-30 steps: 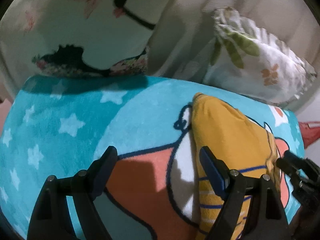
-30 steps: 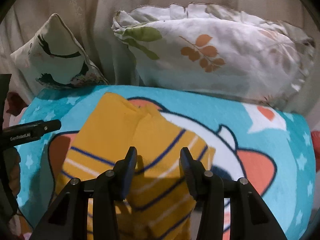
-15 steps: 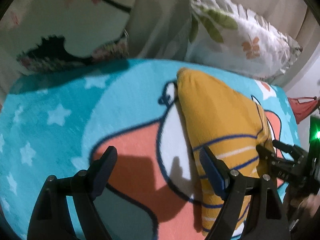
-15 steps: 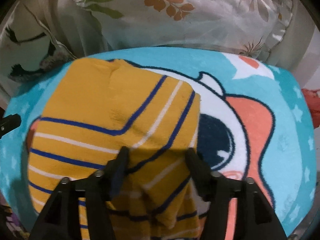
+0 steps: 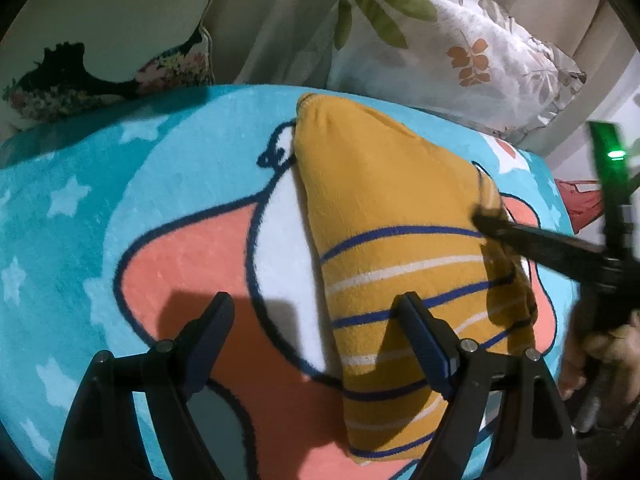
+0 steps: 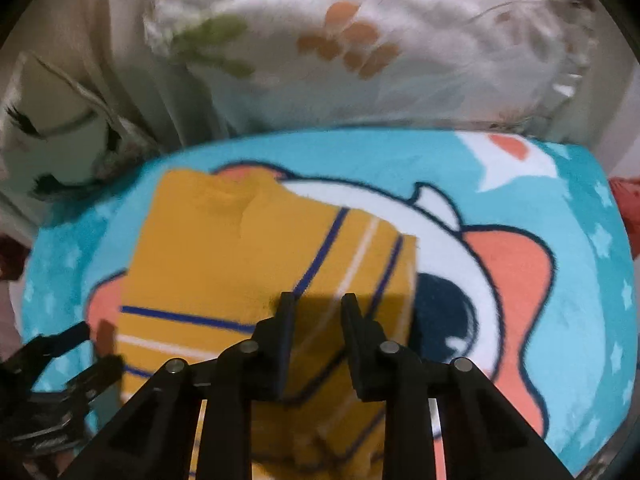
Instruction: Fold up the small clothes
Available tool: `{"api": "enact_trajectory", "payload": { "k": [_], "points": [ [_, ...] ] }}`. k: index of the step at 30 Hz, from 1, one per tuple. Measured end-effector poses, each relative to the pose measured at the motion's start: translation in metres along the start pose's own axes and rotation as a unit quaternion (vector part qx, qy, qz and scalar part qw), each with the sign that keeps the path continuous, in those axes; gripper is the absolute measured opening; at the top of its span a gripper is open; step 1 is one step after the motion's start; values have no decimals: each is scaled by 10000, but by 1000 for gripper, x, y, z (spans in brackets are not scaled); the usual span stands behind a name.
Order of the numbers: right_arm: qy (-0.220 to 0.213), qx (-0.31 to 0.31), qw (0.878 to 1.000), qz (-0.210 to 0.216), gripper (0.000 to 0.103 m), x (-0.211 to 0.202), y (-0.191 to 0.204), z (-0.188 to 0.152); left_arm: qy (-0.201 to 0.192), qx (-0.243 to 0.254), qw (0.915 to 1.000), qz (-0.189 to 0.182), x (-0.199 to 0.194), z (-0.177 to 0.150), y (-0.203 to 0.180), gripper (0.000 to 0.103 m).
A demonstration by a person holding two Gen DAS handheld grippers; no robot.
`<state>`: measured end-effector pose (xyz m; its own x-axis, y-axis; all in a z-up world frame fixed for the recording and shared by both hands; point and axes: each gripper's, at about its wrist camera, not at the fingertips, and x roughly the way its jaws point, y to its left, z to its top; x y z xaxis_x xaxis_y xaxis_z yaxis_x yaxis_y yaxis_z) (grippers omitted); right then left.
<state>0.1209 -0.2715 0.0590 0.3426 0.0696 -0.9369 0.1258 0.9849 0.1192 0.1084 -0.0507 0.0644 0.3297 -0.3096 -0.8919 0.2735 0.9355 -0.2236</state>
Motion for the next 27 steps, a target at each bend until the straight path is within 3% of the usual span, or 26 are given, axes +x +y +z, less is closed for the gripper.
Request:
{"api": "enact_trajectory", "payload": {
  "k": [4, 8, 9, 11, 13, 16, 20, 22, 24, 27],
  "points": [
    [-49, -10, 10000, -2, 27, 16, -4, 1, -74, 34, 9997, 216, 5, -1, -6, 87],
    [-55, -299, 9995, -29, 28, 16, -2, 0, -26, -284, 9992, 287, 7, -2, -5, 88],
    [-11, -412, 9991, -10, 29, 16, -1, 2, -30, -406, 9988, 279, 5, -2, -4, 85],
    [135, -531, 9984, 167, 29, 15, -5, 11, -98, -637, 9977, 198, -4, -3, -4, 60],
    [58, -427, 9976, 536, 29, 2, -15, 18, -248, -785, 9960, 350, -17, -6, -8, 51],
    [-157, -584, 9927, 1042, 29, -15, -21, 27, -472, -1063, 9908, 688, -30, -16, -15, 51],
    [-188, -1004, 9823, 1568, 29, -15, -11, 44, -334, -1552, 9802, 1182, -24, -41, -29, 51],
    [100, -1144, 9758, 1862, 29, 2, -3, 50, -207, -1489, 9769, 1519, -18, -53, -42, 52],
    [668, -1376, 9720, 1786, 31, 37, 6, 51, -159, -1430, 9734, 1781, -16, -58, -50, 52],
    [617, -1470, 9703, 1819, 30, 28, 2, 54, -284, -1640, 9681, 1871, -35, -62, -56, 52]
  ]
}}
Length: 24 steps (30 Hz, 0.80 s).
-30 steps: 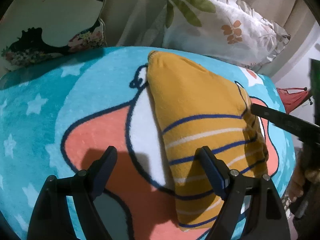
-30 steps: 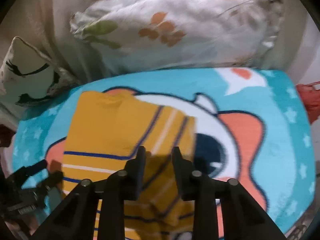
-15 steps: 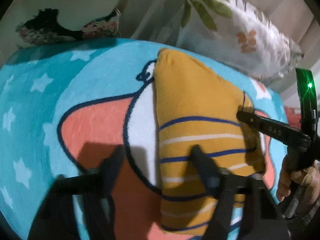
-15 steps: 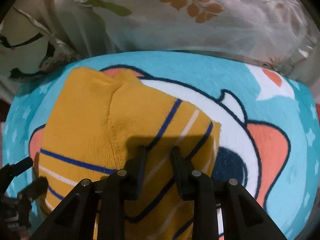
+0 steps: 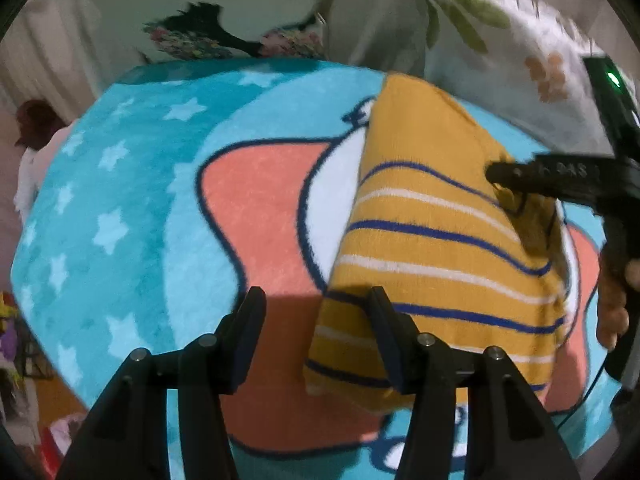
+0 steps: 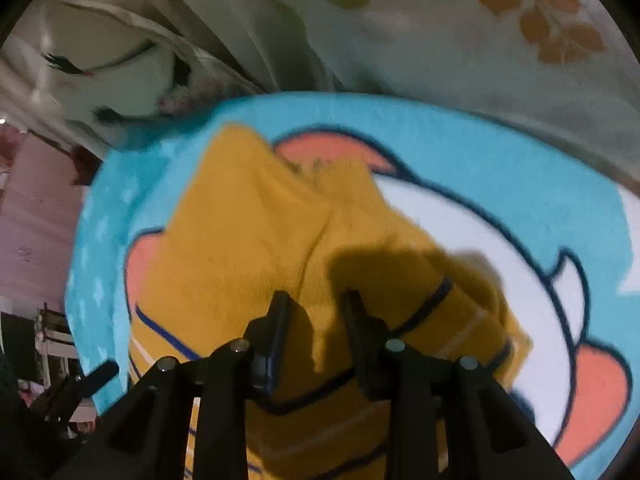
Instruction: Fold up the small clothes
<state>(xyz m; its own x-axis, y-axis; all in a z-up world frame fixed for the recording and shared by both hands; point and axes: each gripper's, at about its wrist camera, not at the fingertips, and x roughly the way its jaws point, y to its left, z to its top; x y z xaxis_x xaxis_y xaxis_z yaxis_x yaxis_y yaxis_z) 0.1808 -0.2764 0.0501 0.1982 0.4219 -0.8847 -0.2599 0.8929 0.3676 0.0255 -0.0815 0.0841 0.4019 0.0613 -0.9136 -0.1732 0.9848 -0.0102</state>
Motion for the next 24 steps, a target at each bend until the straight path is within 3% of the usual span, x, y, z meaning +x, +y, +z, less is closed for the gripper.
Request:
{"api": "enact_trajectory", "payload": {
  "k": [3, 6, 9, 12, 17, 24],
  "points": [
    [-459, -162, 9984, 289, 30, -46, 7, -15, -324, -312, 9989, -144, -24, -7, 9, 53],
    [-676, -332, 9965, 370, 30, -73, 13, -38, -199, -368, 9991, -24, -14, -12, 10, 55],
    [-612, -322, 9966, 453, 30, -68, 21, -69, 115, -304, 9995, -21, 14, -18, 9, 55],
    [-221, -238, 9995, 41, 30, -38, 16, -97, 463, -159, 9988, -83, 36, -25, 8, 58],
    [-383, 65, 9992, -81, 32, -53, 10, -107, 176, -12, 9995, -262, 11, -22, 14, 63],
    [-716, 13, 9962, -502, 32, -82, 18, -132, -327, -52, 9989, -321, -25, -26, 12, 68]
  ]
}}
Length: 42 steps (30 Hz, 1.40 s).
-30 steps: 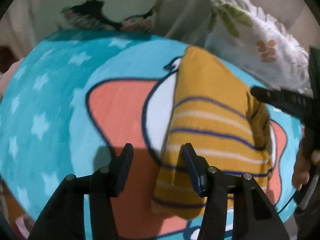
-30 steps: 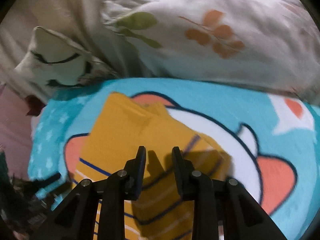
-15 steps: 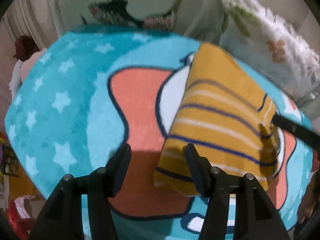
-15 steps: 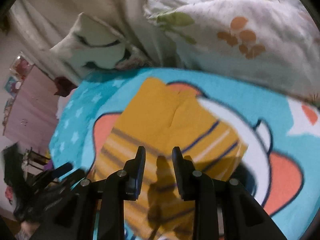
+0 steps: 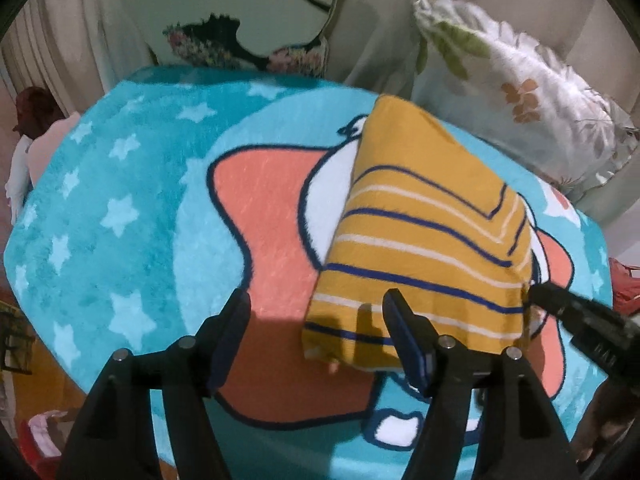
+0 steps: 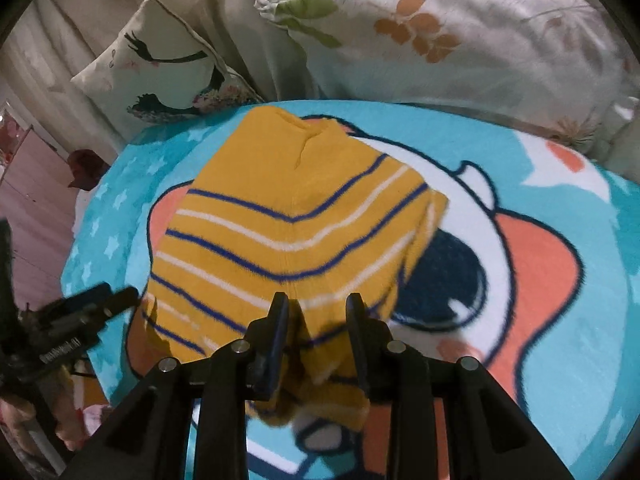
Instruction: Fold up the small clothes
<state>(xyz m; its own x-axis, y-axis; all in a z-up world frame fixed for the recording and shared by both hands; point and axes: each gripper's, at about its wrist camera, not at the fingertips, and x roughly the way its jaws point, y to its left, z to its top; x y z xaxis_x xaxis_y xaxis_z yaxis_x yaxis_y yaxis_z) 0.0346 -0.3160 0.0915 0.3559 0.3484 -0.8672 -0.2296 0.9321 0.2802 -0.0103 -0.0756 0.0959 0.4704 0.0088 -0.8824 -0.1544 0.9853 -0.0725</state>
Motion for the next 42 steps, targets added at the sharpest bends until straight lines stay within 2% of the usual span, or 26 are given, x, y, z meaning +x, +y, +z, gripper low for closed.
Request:
{"api": "enact_trajectory", "payload": {
  "k": [5, 7, 11, 15, 17, 19, 22, 24, 25, 27, 29, 33, 35, 38, 42],
  "points": [
    [25, 189, 9998, -73, 35, -1, -9, -14, -316, 178, 9989, 303, -14, 1, -13, 70],
    [14, 194, 9997, -177, 39, 0, -12, -15, -420, 243, 9980, 415, -19, 1, -16, 72],
    [-70, 113, 9992, -367, 41, -4, -14, -17, -509, 283, 9972, 462, -25, -1, -23, 74],
    [-293, -189, 9965, -764, 43, -13, -15, -14, -580, 299, 9966, 506, -30, -1, -27, 75],
    [-499, -514, 9905, -1172, 43, -22, -17, -10, -652, 292, 9959, 547, -33, -1, -28, 76],
    [-802, -946, 9742, -1887, 48, -35, -19, -6, -776, 271, 9947, 618, -39, -1, -28, 79],
    [-1095, -1621, 9363, -2917, 54, -48, -24, -1, -1070, 225, 9904, 847, -47, -2, -27, 82],
    [-1174, -1948, 9146, -3345, 57, -54, -27, 0, -1369, 138, 9853, 1015, -56, -3, -25, 86],
    [-1183, -2036, 9096, -3422, 59, -56, -28, 0, -1484, 117, 9833, 1046, -60, -3, -25, 89],
    [-1163, -2077, 9133, -3306, 61, -60, -27, -2, -1583, 115, 9835, 870, -67, -4, -24, 90],
    [-1064, -2048, 9273, -2946, 63, -58, -19, -8, -1610, 149, 9846, 664, -73, -4, -26, 90],
    [-804, -1864, 9526, -2265, 64, -42, 2, -21, -1617, 407, 9848, 495, -78, -8, -37, 90],
    [-636, -1727, 9654, -1849, 64, -33, 10, -27, -1637, 483, 9837, 562, -80, -11, -42, 90],
    [-502, -1638, 9720, -1611, 64, -23, 18, -34, -1619, 597, 9829, 640, -80, -16, -44, 90],
    [-381, -1367, 9788, -1475, 64, -17, 16, -38, -1423, 602, 9862, 602, -75, -21, -42, 90]
  ]
}}
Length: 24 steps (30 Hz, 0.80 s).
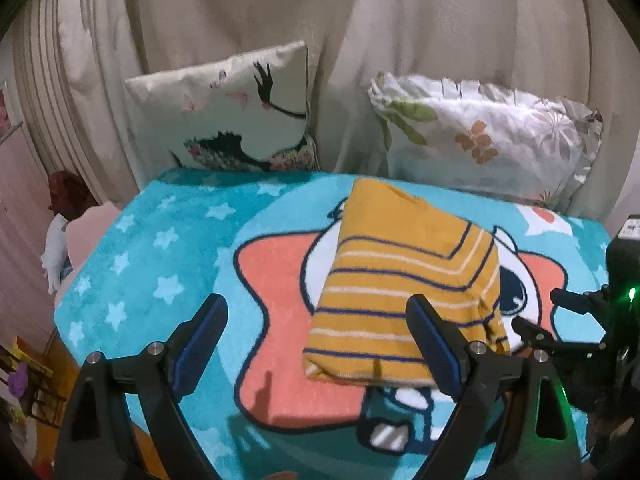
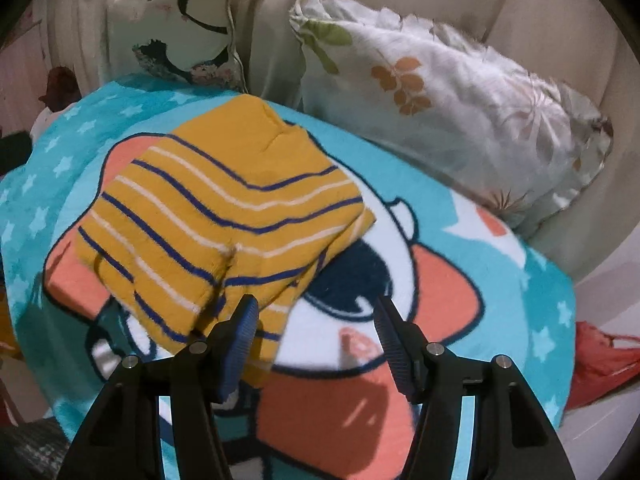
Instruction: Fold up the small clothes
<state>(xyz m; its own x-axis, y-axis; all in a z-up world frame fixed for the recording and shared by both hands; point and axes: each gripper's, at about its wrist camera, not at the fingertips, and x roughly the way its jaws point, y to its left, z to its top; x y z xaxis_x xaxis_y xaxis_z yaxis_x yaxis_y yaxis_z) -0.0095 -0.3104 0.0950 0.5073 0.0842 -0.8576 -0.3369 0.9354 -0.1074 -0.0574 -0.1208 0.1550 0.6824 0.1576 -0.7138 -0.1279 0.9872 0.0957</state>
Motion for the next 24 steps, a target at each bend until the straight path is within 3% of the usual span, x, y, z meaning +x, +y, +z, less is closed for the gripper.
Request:
{"api": "enact_trajectory", "payload": {
  "k": [6, 17, 20, 24],
  "points": [
    [154, 531, 9982, 220, 65, 3, -13, -7, 410, -16, 9992, 1, 11, -10, 0, 90],
    [320, 652, 9972, 197, 66, 5, -14, -14, 784, 112, 9966, -216, 26, -21, -9, 90],
    [355, 724, 9966, 184, 66, 6, -16, -15, 738, 84, 9967, -331, 25, -21, -9, 90],
    [349, 866, 9954, 201, 66, 8, -22, -17, 310, -98, 9987, -381, 11, -15, -4, 90]
  ]
}}
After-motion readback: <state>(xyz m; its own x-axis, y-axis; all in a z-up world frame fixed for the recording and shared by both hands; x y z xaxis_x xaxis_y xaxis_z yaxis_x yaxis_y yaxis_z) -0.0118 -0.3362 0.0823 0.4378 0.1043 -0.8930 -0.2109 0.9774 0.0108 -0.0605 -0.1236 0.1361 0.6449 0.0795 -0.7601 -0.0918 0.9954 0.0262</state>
